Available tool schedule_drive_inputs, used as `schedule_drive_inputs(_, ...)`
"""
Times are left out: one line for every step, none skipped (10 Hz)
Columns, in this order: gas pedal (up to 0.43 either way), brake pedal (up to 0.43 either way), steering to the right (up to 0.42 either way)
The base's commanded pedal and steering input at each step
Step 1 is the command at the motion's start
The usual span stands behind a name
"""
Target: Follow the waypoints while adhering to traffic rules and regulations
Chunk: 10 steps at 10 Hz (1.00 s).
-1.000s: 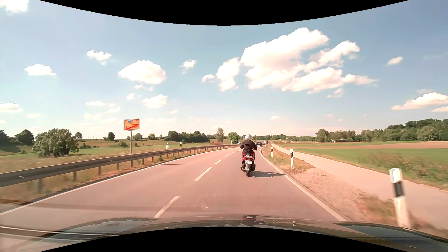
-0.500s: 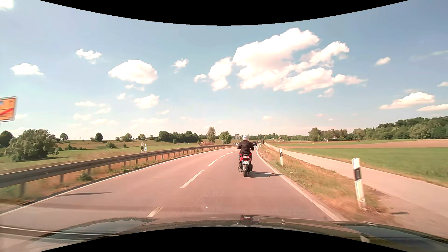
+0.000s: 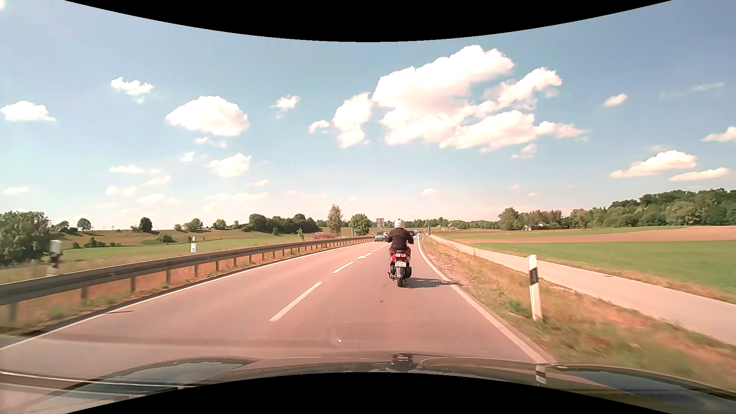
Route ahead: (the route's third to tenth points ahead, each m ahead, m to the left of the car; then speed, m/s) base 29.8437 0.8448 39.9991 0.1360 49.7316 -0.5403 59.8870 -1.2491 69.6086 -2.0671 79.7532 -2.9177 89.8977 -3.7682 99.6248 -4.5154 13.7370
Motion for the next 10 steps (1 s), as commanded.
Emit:
schedule_drive_inputs(0.177,0.012,0.015)
schedule_drive_inputs(0.189,0.012,0.014)
schedule_drive_inputs(0.197,0.006,0.014)
schedule_drive_inputs(0.197,0.012,0.013)
schedule_drive_inputs(0.197,0.012,0.013)
schedule_drive_inputs(0.209,0.006,0.012)
schedule_drive_inputs(0.209,0.012,0.012)
schedule_drive_inputs(0.22,0.012,0.011)
schedule_drive_inputs(0.228,0.012,0.011)
schedule_drive_inputs(0.228,0.006,0.01)
